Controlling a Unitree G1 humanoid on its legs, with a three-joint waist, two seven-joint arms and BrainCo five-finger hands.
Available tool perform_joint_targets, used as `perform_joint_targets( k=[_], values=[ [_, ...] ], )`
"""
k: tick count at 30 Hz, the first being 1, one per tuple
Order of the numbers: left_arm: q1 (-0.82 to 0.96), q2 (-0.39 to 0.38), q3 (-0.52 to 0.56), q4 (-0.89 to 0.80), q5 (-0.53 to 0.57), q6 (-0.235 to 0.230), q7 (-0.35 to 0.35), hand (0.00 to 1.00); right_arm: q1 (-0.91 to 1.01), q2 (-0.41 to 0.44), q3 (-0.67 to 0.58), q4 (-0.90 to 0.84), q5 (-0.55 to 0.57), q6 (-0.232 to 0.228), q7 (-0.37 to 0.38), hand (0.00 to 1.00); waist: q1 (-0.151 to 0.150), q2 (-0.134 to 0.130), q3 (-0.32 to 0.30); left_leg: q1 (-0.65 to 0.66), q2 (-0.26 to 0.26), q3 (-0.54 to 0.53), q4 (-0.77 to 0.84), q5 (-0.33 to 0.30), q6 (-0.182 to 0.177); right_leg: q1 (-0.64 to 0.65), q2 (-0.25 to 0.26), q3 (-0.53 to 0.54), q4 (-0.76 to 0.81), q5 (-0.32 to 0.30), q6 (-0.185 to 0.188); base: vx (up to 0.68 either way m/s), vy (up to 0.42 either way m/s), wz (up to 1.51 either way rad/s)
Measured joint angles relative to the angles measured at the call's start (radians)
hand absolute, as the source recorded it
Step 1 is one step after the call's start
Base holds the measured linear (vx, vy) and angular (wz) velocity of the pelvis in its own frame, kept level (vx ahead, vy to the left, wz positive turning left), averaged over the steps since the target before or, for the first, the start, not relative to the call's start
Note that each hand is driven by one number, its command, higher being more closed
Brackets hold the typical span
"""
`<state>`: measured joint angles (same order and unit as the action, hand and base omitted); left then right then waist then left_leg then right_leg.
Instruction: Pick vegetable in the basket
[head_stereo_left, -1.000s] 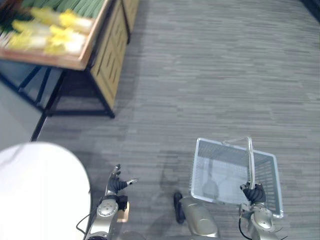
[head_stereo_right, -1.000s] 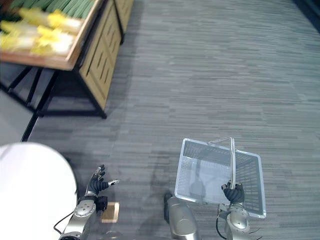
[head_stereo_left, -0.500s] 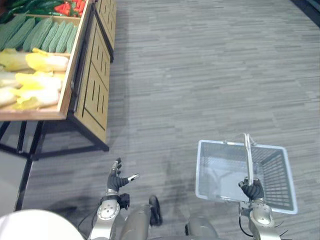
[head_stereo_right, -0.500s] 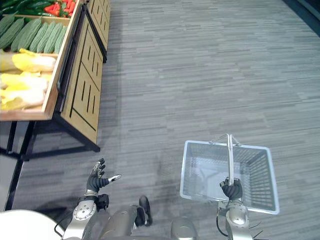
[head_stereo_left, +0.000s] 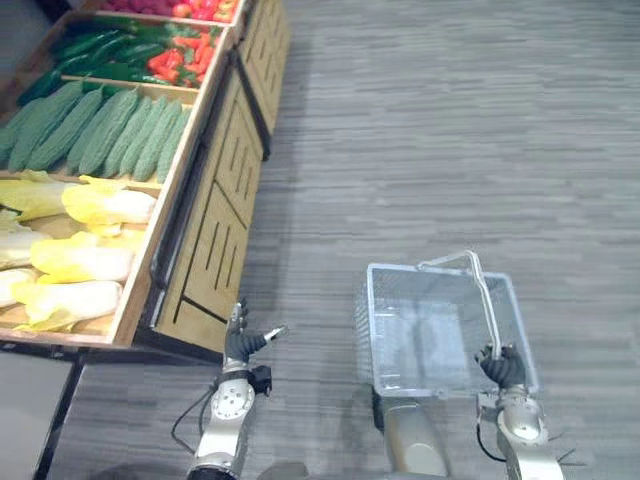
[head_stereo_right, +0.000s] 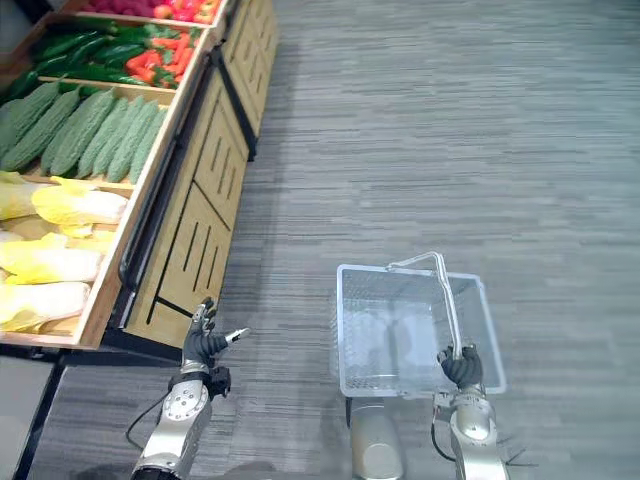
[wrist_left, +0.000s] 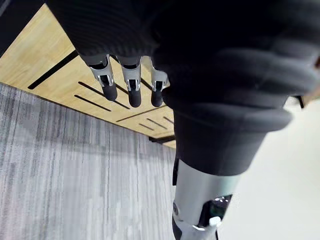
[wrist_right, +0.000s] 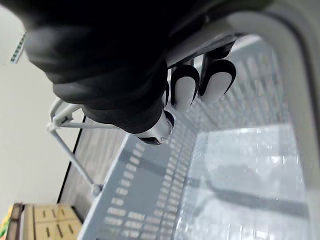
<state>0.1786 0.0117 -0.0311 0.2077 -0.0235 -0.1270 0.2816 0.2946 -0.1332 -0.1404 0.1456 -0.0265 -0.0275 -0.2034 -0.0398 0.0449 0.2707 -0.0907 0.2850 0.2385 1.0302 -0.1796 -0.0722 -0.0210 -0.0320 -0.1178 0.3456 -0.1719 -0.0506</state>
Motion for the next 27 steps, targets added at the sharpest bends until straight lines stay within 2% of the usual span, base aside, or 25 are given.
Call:
perform_joint_targets(
  k=[1, 3, 4, 5, 6, 7, 8, 9, 10, 11, 12, 13, 14, 15, 16, 17, 19, 20, 22, 23, 24, 25, 27],
  values=[
    [0.019, 0.001, 0.006, -0.018, 0.003, -0.001, 0.007, 0.0, 0.008, -0.003, -0.009, -0.014, 0.011, -0.008, -0.003, 1.0, 0.005, -0.011, 0.002, -0.046, 0.005, 0.065, -0.044, -0.014, 0.008, 0.06, -0.013, -0.027, -0.053, -0.014, 0.004, 0.41, -0.125, 0.47],
    [0.031, 0.0, 0.013, -0.017, 0.021, 0.005, 0.008, 0.0, -0.005, -0.024, -0.041, 0.003, 0.017, -0.012, -0.01, 1.0, 0.003, 0.001, -0.003, -0.108, -0.015, 0.14, -0.198, -0.038, -0.005, 0.125, -0.028, -0.076, -0.092, -0.035, 0.009, 0.37, -0.036, 0.71],
    [0.037, 0.0, 0.02, -0.017, 0.033, 0.008, 0.008, 0.0, -0.022, -0.041, -0.064, 0.04, 0.018, -0.015, -0.012, 1.0, 0.001, 0.002, -0.004, -0.12, -0.041, 0.2, -0.329, -0.037, -0.011, 0.165, -0.043, -0.107, -0.106, -0.055, 0.023, 0.29, -0.004, 0.74],
    [0.037, -0.001, 0.02, -0.017, 0.037, 0.009, 0.008, 0.0, -0.024, -0.047, -0.078, 0.056, 0.018, -0.015, -0.013, 1.0, 0.001, 0.004, -0.005, -0.124, -0.05, 0.243, -0.39, -0.032, -0.016, 0.187, -0.048, -0.124, -0.115, -0.064, 0.032, 0.38, 0.025, 0.81],
    [0.038, -0.005, 0.019, -0.019, 0.039, 0.009, 0.008, 0.0, -0.02, -0.061, -0.103, 0.086, 0.018, -0.014, -0.015, 1.0, -0.003, 0.013, -0.012, -0.12, -0.077, 0.331, -0.514, 0.0, -0.028, 0.234, -0.05, -0.169, -0.138, -0.081, 0.056, 0.4, 0.055, 0.98],
    [0.042, -0.014, 0.016, -0.028, 0.039, 0.009, 0.008, 0.0, 0.002, -0.082, -0.128, 0.109, 0.017, -0.014, -0.017, 1.0, -0.006, 0.04, -0.031, -0.111, -0.105, 0.404, -0.642, 0.094, 0.006, 0.267, -0.037, -0.21, -0.156, -0.101, 0.087, 0.48, 0.083, 1.02],
    [0.046, -0.014, 0.015, -0.033, 0.04, 0.009, 0.007, 0.0, 0.009, -0.088, -0.137, 0.129, 0.017, -0.013, -0.017, 1.0, -0.003, 0.041, -0.037, -0.102, -0.122, 0.427, -0.673, 0.092, 0.132, 0.284, -0.037, -0.219, -0.157, -0.118, 0.101, 0.44, 0.106, 1.0],
    [0.051, -0.008, 0.021, -0.034, 0.04, 0.01, 0.005, 0.0, 0.007, -0.084, -0.136, 0.186, 0.016, -0.004, -0.015, 1.0, -0.003, 0.008, -0.06, -0.095, -0.175, 0.418, -0.691, 0.085, 0.195, 0.306, -0.07, -0.241, -0.152, -0.133, 0.117, 0.48, 0.102, 0.93],
    [0.064, -0.01, 0.02, -0.042, 0.039, 0.011, 0.001, 0.0, 0.008, -0.081, -0.136, 0.219, 0.016, -0.001, -0.012, 1.0, -0.003, -0.006, -0.078, -0.094, -0.213, 0.388, -0.702, 0.067, 0.227, 0.302, -0.089, -0.242, -0.113, -0.137, 0.124, 0.49, 0.087, 0.94],
    [0.066, -0.01, 0.02, -0.043, 0.039, 0.01, 0.0, 0.0, 0.006, -0.078, -0.139, 0.237, 0.015, 0.001, -0.011, 1.0, -0.003, -0.014, -0.079, -0.088, -0.231, 0.375, -0.699, 0.056, 0.241, 0.297, -0.106, -0.241, -0.069, -0.141, 0.131, 0.48, 0.086, 1.03],
    [0.065, -0.008, 0.02, -0.043, 0.038, 0.011, -0.01, 0.0, 0.007, -0.07, -0.14, 0.276, 0.011, 0.013, -0.007, 1.0, -0.004, -0.024, -0.077, -0.066, -0.262, 0.331, -0.696, 0.031, 0.244, 0.276, -0.136, -0.242, 0.073, -0.14, 0.137, 0.47, 0.09, 1.25],
    [0.065, 0.004, 0.019, -0.042, 0.039, 0.011, -0.02, 0.0, 0.008, -0.054, -0.137, 0.31, 0.006, 0.031, -0.003, 1.0, -0.007, -0.038, -0.079, -0.034, -0.296, 0.272, -0.697, 0.006, 0.236, 0.224, -0.173, -0.228, 0.281, -0.096, 0.186, 0.56, 0.064, 1.52],
    [0.058, 0.018, 0.013, -0.042, 0.039, 0.011, -0.02, 0.0, 0.007, -0.041, -0.137, 0.334, 0.006, 0.04, 0.005, 1.0, -0.017, -0.046, -0.081, -0.011, -0.314, 0.221, -0.697, -0.014, 0.231, 0.165, -0.193, -0.187, 0.453, -0.088, 0.197, 0.46, 0.001, 1.36],
    [0.055, 0.026, 0.007, -0.041, 0.039, 0.012, -0.019, 0.0, 0.009, -0.036, -0.135, 0.349, 0.008, 0.04, 0.01, 1.0, -0.02, -0.052, -0.08, 0.007, -0.322, 0.189, -0.698, -0.025, 0.235, 0.126, -0.197, -0.158, 0.532, -0.113, 0.187, 0.45, -0.084, 1.28],
    [0.058, 0.033, 0.002, -0.04, 0.041, 0.012, -0.019, 0.0, 0.005, -0.027, -0.136, 0.358, 0.015, 0.041, 0.009, 1.0, -0.027, -0.052, -0.08, 0.042, -0.323, 0.142, -0.704, -0.031, 0.227, 0.061, -0.194, -0.116, 0.603, -0.152, 0.163, 0.42, -0.13, 1.19],
    [0.068, 0.04, 0.0, -0.039, 0.044, 0.013, -0.019, 0.0, 0.005, -0.023, -0.135, 0.358, 0.017, 0.036, 0.01, 1.0, -0.029, -0.051, -0.08, 0.085, -0.32, 0.1, -0.724, -0.032, 0.211, -0.003, -0.181, -0.081, 0.603, -0.174, 0.142, 0.42, -0.15, 1.08],
    [0.059, 0.05, -0.012, -0.038, 0.051, 0.013, -0.019, 0.0, 0.01, -0.023, -0.134, 0.355, 0.018, 0.016, 0.011, 1.0, -0.038, -0.05, -0.083, 0.121, -0.312, 0.013, -0.748, -0.028, 0.188, -0.099, -0.152, -0.011, 0.523, -0.196, 0.13, 0.36, -0.214, 1.28],
    [0.045, 0.051, -0.02, -0.039, 0.055, 0.012, -0.019, 0.0, 0.012, -0.022, -0.131, 0.35, 0.02, 0.001, 0.011, 1.0, -0.052, -0.049, -0.082, 0.124, -0.299, -0.051, -0.745, -0.032, 0.166, -0.154, -0.12, 0.066, 0.445, -0.194, 0.134, 0.36, -0.321, 1.71],
    [0.024, 0.053, -0.027, -0.041, 0.055, 0.012, -0.019, 0.0, 0.026, -0.013, -0.127, 0.325, 0.031, -0.014, 0.01, 1.0, -0.057, -0.056, -0.078, 0.123, -0.282, -0.124, -0.712, -0.05, 0.127, -0.195, -0.081, 0.178, 0.337, -0.18, 0.154, 0.26, -0.33, 1.37],
    [0.013, 0.058, -0.034, -0.058, 0.055, 0.012, -0.018, 0.0, 0.045, 0.002, -0.118, 0.295, 0.038, -0.022, 0.01, 1.0, -0.052, -0.076, -0.074, 0.109, -0.271, -0.168, -0.655, -0.087, 0.084, -0.201, -0.061, 0.266, 0.236, -0.147, 0.166, 0.22, -0.399, 1.33],
    [0.016, 0.077, -0.036, -0.091, 0.058, 0.011, -0.018, 0.0, 0.06, 0.016, -0.105, 0.278, 0.042, -0.029, 0.01, 1.0, -0.053, -0.108, -0.075, 0.087, -0.268, -0.177, -0.59, -0.12, 0.053, -0.185, -0.069, 0.305, 0.171, -0.059, 0.191, 0.28, -0.509, 1.52],
    [0.011, 0.069, -0.049, -0.105, 0.08, 0.009, -0.016, 0.0, 0.069, 0.015, -0.092, 0.273, 0.053, -0.031, 0.01, 1.0, -0.046, -0.115, -0.073, 0.087, -0.23, -0.176, -0.544, -0.153, 0.025, -0.172, -0.056, 0.258, 0.218, -0.05, 0.158, 0.22, -0.419, 1.06],
    [0.011, 0.058, -0.087, -0.157, 0.113, 0.01, -0.018, 0.0, 0.066, 0.012, -0.094, 0.254, 0.057, -0.033, 0.001, 1.0, -0.01, -0.085, -0.087, 0.081, -0.177, -0.139, -0.542, -0.152, 0.021, -0.173, -0.037, 0.207, 0.221, -0.067, 0.129, 0.18, -0.308, 0.64]
  ],
)
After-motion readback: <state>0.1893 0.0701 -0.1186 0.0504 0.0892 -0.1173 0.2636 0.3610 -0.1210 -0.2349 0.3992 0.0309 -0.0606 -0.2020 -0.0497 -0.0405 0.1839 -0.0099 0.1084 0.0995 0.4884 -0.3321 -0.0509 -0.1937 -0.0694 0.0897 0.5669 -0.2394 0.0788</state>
